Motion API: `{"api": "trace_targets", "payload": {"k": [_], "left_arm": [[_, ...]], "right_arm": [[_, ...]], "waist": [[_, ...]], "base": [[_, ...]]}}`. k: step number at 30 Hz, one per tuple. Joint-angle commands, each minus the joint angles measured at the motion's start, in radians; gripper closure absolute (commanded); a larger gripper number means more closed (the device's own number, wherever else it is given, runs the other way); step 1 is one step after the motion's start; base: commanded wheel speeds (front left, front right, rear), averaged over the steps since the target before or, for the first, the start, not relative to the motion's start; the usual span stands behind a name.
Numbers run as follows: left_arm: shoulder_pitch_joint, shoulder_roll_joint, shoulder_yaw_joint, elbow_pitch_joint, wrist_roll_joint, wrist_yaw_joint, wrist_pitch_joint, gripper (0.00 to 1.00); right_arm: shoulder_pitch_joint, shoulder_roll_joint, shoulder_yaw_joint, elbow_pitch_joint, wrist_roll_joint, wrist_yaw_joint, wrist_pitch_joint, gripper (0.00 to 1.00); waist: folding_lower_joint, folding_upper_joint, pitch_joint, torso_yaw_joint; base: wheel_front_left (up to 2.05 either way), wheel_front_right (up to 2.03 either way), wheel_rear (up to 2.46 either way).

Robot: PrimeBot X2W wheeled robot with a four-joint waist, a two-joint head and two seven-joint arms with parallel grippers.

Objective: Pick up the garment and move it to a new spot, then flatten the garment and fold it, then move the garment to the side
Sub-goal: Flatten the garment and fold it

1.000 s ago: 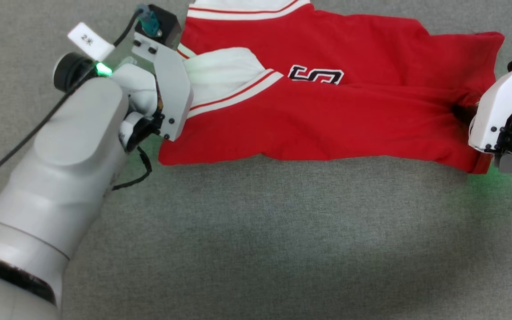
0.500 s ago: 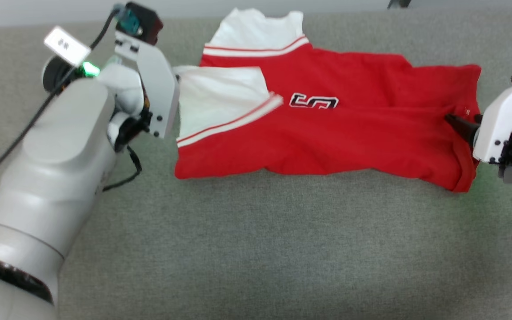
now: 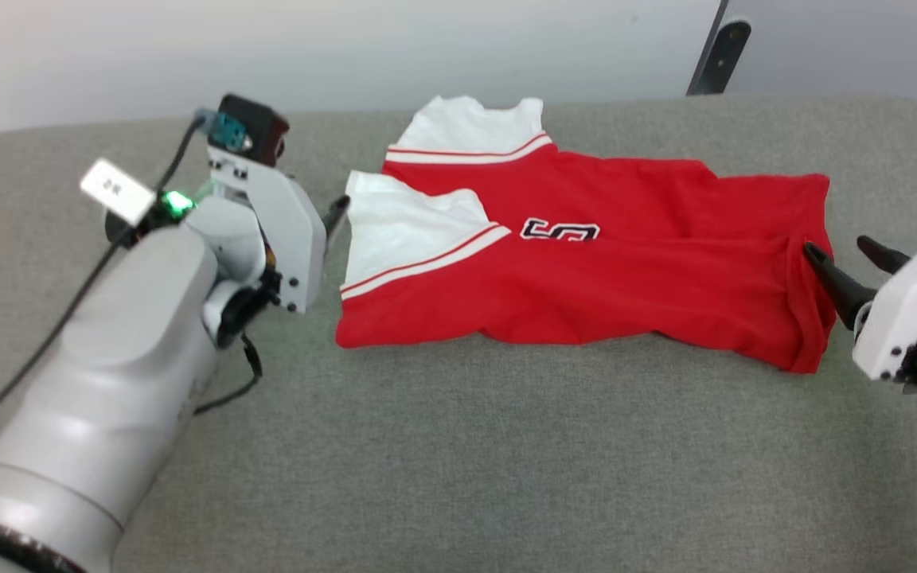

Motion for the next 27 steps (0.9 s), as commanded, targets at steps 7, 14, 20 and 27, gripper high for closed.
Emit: {"api": "trace_targets", "payload": {"k": [7, 14, 20, 27], "left_arm": [[0.112, 0.031, 0.031, -0.118, -0.010, 0.049, -0.132, 0.00], [0.273, 0.084, 0.064, -0.318, 0.016, 0.114, -0.352, 0.00], [0.487, 0.127, 0.093, -0.512, 0.019, 0.185, -0.499, 0.00], [0.709, 0.143, 0.162, -0.710, 0.059, 0.276, -0.531, 0.00]], "right_arm": [[0.128, -0.037, 0.020, -0.100, -0.046, -0.001, -0.256, 0.00], [0.254, -0.030, -0.007, -0.171, -0.141, -0.001, -0.467, 0.00], [0.377, 0.017, -0.090, -0.260, -0.240, -0.001, -0.527, 0.00], [0.530, 0.086, -0.213, -0.390, -0.345, -0.001, -0.535, 0.00]], "waist": [[0.0000, -0.0001, -0.052, 0.013], [0.0000, -0.0001, -0.099, 0.020], [0.0000, -0.0001, -0.145, 0.022], [0.0000, -0.0001, -0.183, 0.035]], "base": [[0.00, 0.00, 0.00], [0.00, 0.00, 0.00], [0.00, 0.00, 0.00], [0.00, 0.00, 0.00]]}}
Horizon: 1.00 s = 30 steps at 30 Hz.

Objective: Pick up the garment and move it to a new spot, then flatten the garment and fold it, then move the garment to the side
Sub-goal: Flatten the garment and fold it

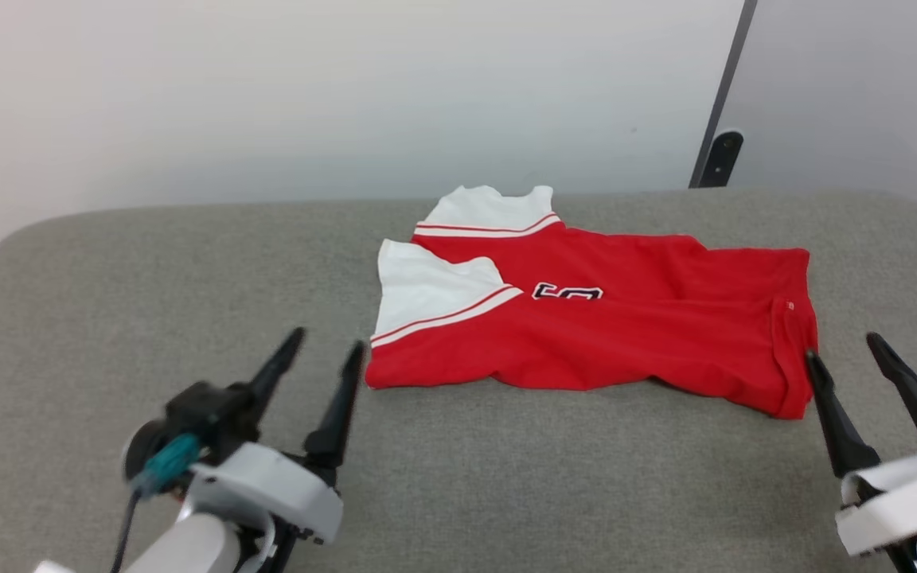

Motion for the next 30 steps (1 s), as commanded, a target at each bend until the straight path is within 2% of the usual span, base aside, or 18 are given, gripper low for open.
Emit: {"api": "trace_targets", "payload": {"k": [1, 5, 7, 13, 19, 24, 27, 30], "left_arm": [[0.031, -0.005, 0.035, -0.029, 0.017, 0.018, -0.005, 0.00], [0.143, -0.047, 0.146, -0.116, 0.087, 0.034, -0.003, 0.00], [0.182, -0.068, 0.195, -0.142, 0.137, 0.019, -0.004, 0.00], [0.284, -0.144, 0.322, -0.169, 0.272, -0.065, -0.003, 0.00], [0.340, -0.211, 0.438, -0.133, 0.284, -0.161, -0.004, 0.00], [0.276, -0.186, 0.453, -0.036, 0.251, -0.238, 0.026, 0.00], [0.195, -0.144, 0.451, 0.019, 0.207, -0.264, 0.128, 0.00], [0.088, -0.097, 0.434, 0.064, 0.153, -0.281, 0.282, 0.00]], "right_arm": [[0.024, 0.008, -0.021, -0.018, -0.010, -0.001, -0.005, 0.00], [0.084, 0.039, -0.060, -0.069, -0.035, -0.001, -0.005, 0.00], [0.114, 0.056, -0.076, -0.079, -0.042, -0.001, -0.006, 0.00], [0.159, 0.097, -0.148, -0.083, -0.066, -0.001, -0.006, 0.00], [0.160, 0.105, -0.159, -0.085, -0.073, -0.001, -0.006, 0.00], [0.129, 0.101, -0.135, -0.073, -0.064, -0.001, -0.006, 0.00], [0.105, 0.097, -0.111, -0.066, -0.055, -0.001, -0.006, 0.00], [0.075, 0.100, -0.090, -0.056, -0.045, -0.001, -0.006, 0.00]], "waist": [[0.0000, 0.0000, -0.010, 0.010], [0.0000, 0.0000, -0.021, 0.018], [0.0000, 0.0000, -0.026, 0.022], [0.0000, 0.0000, -0.032, 0.013], [0.0000, 0.0000, -0.017, -0.033], [0.0000, 0.0000, 0.014, -0.091], [0.0000, 0.0000, 0.046, -0.126], [0.0000, 0.0000, 0.092, -0.152]], "base": [[0.00, 0.00, 0.00], [0.00, 0.00, 0.00], [0.00, 0.00, 0.00], [0.00, 0.00, 0.00], [0.00, 0.00, 0.00], [0.00, 0.00, 0.00], [0.00, 0.00, 0.00], [0.00, 0.00, 0.00]]}}
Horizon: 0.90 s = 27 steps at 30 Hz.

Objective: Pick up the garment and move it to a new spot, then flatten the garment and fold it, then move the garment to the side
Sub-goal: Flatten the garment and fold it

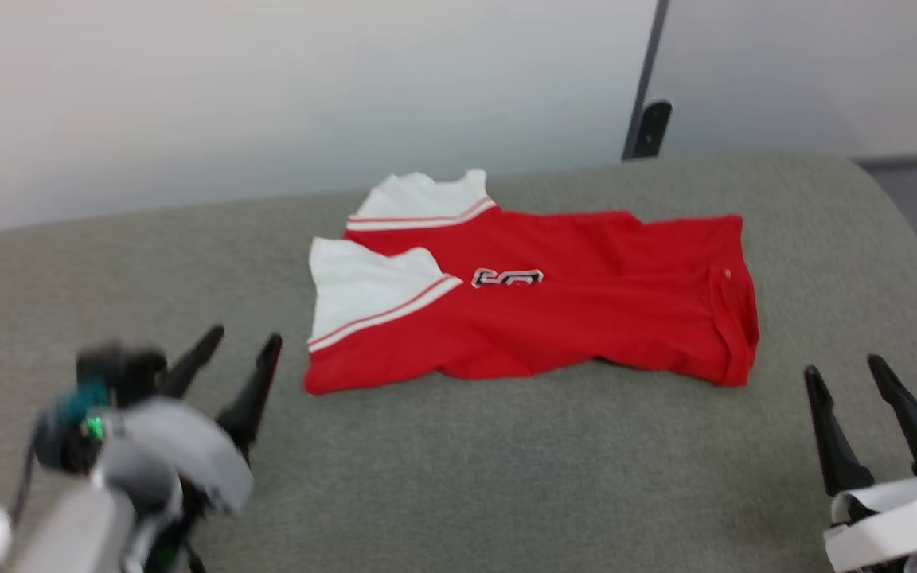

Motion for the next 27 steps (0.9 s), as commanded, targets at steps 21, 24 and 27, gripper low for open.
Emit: {"api": "trace_targets", "payload": {"k": [21, 24, 27], "left_arm": [[-0.500, 0.103, -0.146, 0.286, -0.152, 0.053, 0.854, 0.14], [-0.516, 0.093, -0.157, 0.313, -0.147, 0.066, 0.884, 0.14], [-0.535, 0.082, -0.180, 0.350, -0.137, 0.084, 0.928, 0.12]], "right_arm": [[-0.167, 0.036, 0.070, 0.056, 0.046, -0.001, -0.005, 0.00], [-0.171, 0.037, 0.074, 0.063, 0.053, -0.001, -0.005, 0.00], [-0.183, 0.036, 0.081, 0.071, 0.056, -0.001, -0.005, 0.00]], "waist": [[0.0000, 0.0000, 0.256, -0.111], [0.0000, 0.0000, 0.263, -0.111], [0.0000, 0.0000, 0.271, -0.112]], "base": [[0.00, 0.00, 0.00], [0.00, 0.00, 0.00], [0.00, 0.00, 0.00]]}}
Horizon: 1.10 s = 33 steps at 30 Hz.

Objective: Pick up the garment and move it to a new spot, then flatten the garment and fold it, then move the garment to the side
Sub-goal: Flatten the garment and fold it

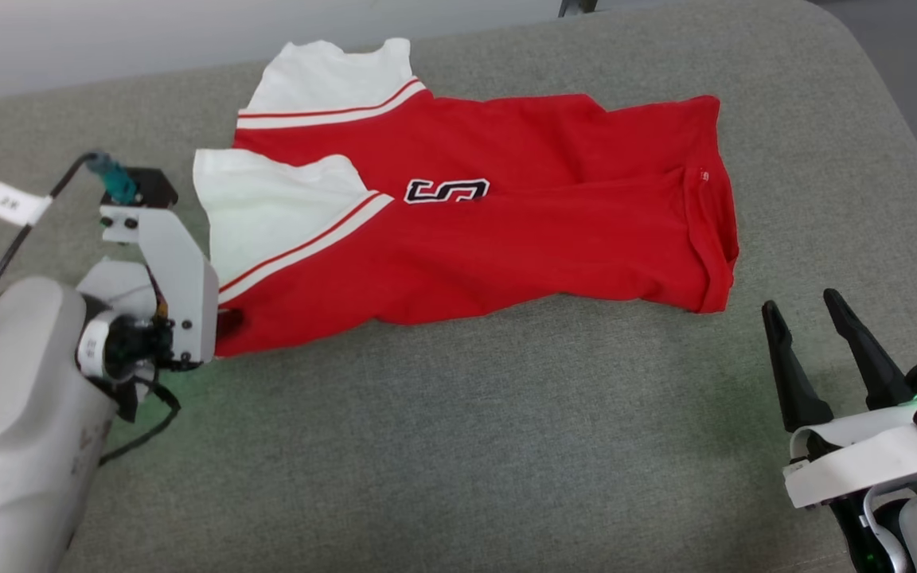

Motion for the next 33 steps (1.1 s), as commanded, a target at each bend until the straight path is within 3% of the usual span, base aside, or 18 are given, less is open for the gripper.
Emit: {"api": "trace_targets", "payload": {"k": [1, 8, 14, 15, 20, 27, 33], "left_arm": [[0.001, -0.008, -0.010, 0.013, 0.005, 0.007, 0.010, 0.13], [0.003, -0.049, -0.038, 0.089, -0.009, 0.083, 0.141, 0.03], [0.010, -0.104, -0.039, 0.087, -0.047, 0.116, 0.198, 0.12], [0.009, -0.109, -0.036, 0.085, -0.052, 0.119, 0.188, 0.20], [0.011, -0.125, -0.034, 0.091, -0.061, 0.117, 0.174, 1.00], [-0.013, -0.108, -0.032, 0.097, -0.052, 0.096, 0.133, 1.00], [-0.031, -0.116, -0.026, 0.106, -0.060, 0.082, 0.108, 1.00]], "right_arm": [[-0.014, 0.002, 0.001, 0.001, 0.006, -0.001, -0.005, 0.00], [-0.025, 0.005, 0.007, 0.018, 0.017, -0.001, -0.005, 0.00], [-0.039, 0.002, 0.016, 0.038, 0.026, -0.001, -0.005, 0.00], [-0.040, 0.002, 0.018, 0.041, 0.029, -0.001, -0.005, 0.00], [-0.058, 0.001, 0.035, 0.064, 0.045, -0.001, -0.001, 0.00], [-0.084, -0.017, 0.047, 0.091, 0.079, -0.001, 0.064, 0.00], [-0.142, -0.063, 0.038, 0.090, 0.135, -0.001, 0.245, 0.00]], "waist": [[0.0000, 0.0000, 0.005, -0.001], [0.0000, 0.0000, 0.017, 0.005], [0.0000, 0.0000, 0.023, 0.013], [0.0000, 0.0000, 0.025, 0.014], [0.0000, 0.0000, 0.030, 0.017], [0.0000, 0.0000, 0.029, 0.024], [0.0000, 0.0000, 0.023, 0.037]], "base": [[0.00, 0.00, 0.00], [0.00, 0.00, 0.00], [0.00, 0.00, 0.00], [0.00, 0.00, 0.00], [0.00, 0.00, 0.00], [0.00, 0.00, 0.00], [0.00, 0.00, 0.00]]}}
